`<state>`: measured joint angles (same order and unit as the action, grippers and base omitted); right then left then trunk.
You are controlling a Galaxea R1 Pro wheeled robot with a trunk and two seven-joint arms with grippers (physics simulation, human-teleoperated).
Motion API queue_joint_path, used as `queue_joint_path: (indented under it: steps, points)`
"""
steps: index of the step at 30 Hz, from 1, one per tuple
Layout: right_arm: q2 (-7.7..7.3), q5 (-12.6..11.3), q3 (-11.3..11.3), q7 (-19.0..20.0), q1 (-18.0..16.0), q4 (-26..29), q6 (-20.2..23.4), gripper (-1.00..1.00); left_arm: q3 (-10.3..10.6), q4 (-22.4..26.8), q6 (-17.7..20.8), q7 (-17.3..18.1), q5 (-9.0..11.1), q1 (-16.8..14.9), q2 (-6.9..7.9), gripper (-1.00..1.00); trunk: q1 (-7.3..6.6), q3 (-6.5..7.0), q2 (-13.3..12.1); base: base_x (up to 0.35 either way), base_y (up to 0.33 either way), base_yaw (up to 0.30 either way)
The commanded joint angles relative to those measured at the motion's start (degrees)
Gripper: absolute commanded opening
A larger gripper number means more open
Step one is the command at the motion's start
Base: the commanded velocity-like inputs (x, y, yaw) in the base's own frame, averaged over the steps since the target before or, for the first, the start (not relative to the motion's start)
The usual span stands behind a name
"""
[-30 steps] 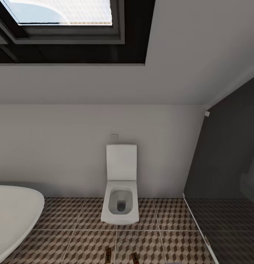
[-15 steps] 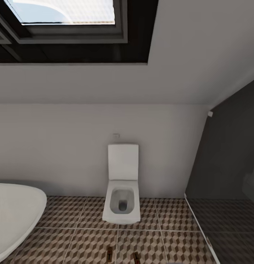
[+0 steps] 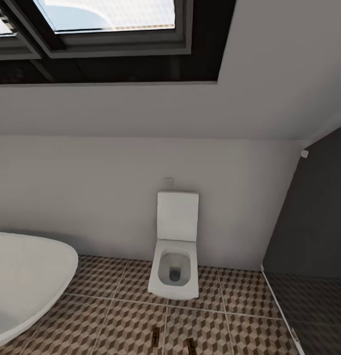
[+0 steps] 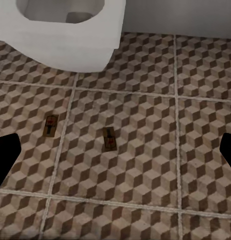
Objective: Take the four mousetraps from the cabinet in the bathroom and place them on the bathroom floor. Make sure all four end up on the same floor surface, and ensure that at least two of them are either under or directly next to the same bathroom sink.
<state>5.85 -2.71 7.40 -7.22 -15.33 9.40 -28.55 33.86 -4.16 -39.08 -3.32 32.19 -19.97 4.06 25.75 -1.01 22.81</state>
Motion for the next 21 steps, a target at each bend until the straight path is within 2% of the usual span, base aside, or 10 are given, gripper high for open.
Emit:
queue_joint_path:
  steps: [1,3,4,7,8,11,12,15,16,21]
  points:
    - [-0.14,-0.2,0.5,-0.4,0.0,-0.2,-0.1,1.0,0.5,-0.2,0.3,-0.3,0.0,-0.1,-0.13,1.0,0.03,-0.12,0.1,0.0,0.0,0.066]
    - [-0.31,-0.2,0.5,-0.5,0.0,-0.4,0.0,1.0,0.4,-0.2,1.5,-0.3,0.0,0.0,-0.18,1.0,0.03,-0.14,0.1,0.0,0.0,0.047]
    - [-0.79,-0.1,0.6,-0.6,0.0,-1.2,0.1,1.0,0.4,-0.2,4.1,-0.3,0.0,0.3,-0.13,1.0,0.03,-0.15,0.1,0.0,0.0,0.027]
    - [-1.91,-0.1,0.6,-0.7,0.0,-3.1,0.1,1.0,0.4,-0.2,8.3,-0.3,0.0,0.7,0.16,1.0,0.03,-0.16,0.1,0.0,0.0,0.018]
    - [-2.73,-0.1,0.6,-0.7,0.0,-4.6,0.1,1.0,0.4,-0.2,10.7,-0.3,0.0,0.9,0.51,1.0,0.03,-0.16,0.1,0.0,0.0,0.009]
    - [-4.11,-0.1,0.6,-0.6,0.0,-6.4,0.0,1.0,0.4,-0.2,13.1,-0.3,0.0,1.5,1.16,1.0,0.03,-0.16,0.1,0.0,0.0,0.006]
    - [-5.29,-0.2,0.6,-0.5,0.0,-7.1,0.0,1.0,0.4,-0.2,14.0,-0.3,0.0,2.0,1.59,1.0,0.03,-0.17,0.1,0.0,0.0,0.003]
    - [-7.38,-0.2,0.7,-0.2,0.0,-7.8,-0.1,1.0,0.4,-0.2,14.8,-0.3,0.0,2.9,2.11,1.0,0.03,-0.17,0.1,0.0,0.0,0.002]
    - [-8.65,-0.2,0.7,0.1,0.1,-8.0,0.0,1.0,0.3,-0.2,15.1,-0.3,0.0,3.6,2.36,1.0,0.03,-0.17,0.1,0.0,0.0,0.0]
    - [-10.83,-0.3,0.7,1.3,0.7,-8.4,0.1,1.0,0.3,-0.2,15.5,-0.3,0.0,6.2,2.85,1.0,0.03,-0.17,0.1,0.0,0.0,0.0]
